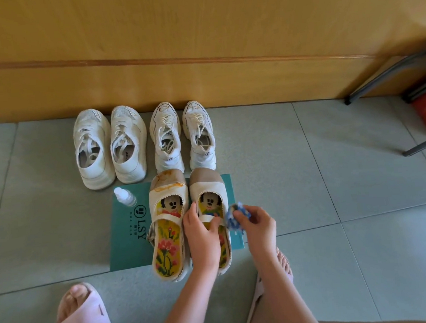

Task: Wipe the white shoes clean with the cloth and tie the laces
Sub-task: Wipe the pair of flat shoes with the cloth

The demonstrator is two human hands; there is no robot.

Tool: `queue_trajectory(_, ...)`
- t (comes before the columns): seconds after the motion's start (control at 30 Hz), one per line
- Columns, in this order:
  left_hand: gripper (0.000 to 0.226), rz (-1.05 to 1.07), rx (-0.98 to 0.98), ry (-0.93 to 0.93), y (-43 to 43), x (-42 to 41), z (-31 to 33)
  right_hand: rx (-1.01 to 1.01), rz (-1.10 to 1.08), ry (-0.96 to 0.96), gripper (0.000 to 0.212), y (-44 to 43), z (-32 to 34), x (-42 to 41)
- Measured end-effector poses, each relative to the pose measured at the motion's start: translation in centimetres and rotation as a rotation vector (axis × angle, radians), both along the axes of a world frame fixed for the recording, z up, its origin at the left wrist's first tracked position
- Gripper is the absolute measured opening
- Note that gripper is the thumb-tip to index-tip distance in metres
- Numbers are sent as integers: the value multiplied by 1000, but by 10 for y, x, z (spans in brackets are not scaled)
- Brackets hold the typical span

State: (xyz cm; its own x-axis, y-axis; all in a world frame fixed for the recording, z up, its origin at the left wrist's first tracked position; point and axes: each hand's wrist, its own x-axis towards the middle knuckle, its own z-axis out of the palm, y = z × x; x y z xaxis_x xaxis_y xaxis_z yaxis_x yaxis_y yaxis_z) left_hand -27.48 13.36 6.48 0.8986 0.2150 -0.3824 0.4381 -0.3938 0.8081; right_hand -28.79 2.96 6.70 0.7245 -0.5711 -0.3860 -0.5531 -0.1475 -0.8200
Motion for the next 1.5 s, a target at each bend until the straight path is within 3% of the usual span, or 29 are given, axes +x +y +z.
queue_trajectory(0.1,69,-20,-13,-41,3,2,12,130,-128,-134,17,-8,23,12)
queue_trajectory(0.17,57,5,-85,-122,9,6,26,282,-179,-214,23,-3,42,23)
queue_trajectory(0.23,43,38,-285,-118,16,14,43,382,-170,-253,28,8,56,34)
queue_trajectory(0.37,15,97,-790,166,27,34,69,371,-86,-229,20,33,66,39)
queue_trajectory(0.43,22,120,-886,207,34,39,70,338,-43,-226,12,45,64,37)
queue_trajectory(0.57,32,172,-861,210,52,38,64,242,123,-244,9,59,55,35)
queue_trajectory(0.67,32,249,-797,182,69,43,60,193,242,-129,23,61,46,32)
queue_trajectory(0.77,31,319,-724,81,87,52,62,-90,246,83,44,56,31,28)
queue_trajectory(0.93,28,341,-647,2,101,62,57,-432,432,365,86,67,12,23)
queue_trajectory(1.03,28,328,-622,-23,99,62,53,-524,483,409,90,66,9,23)
queue_trajectory(1.17,28,263,-521,-68,93,68,45,-491,458,372,73,57,9,23)
queue_trajectory(1.37,29,22,-277,-184,66,100,25,-165,334,278,72,28,11,13)
queue_trajectory(1.5,32,-172,-180,-243,38,134,13,-91,306,264,70,23,11,10)
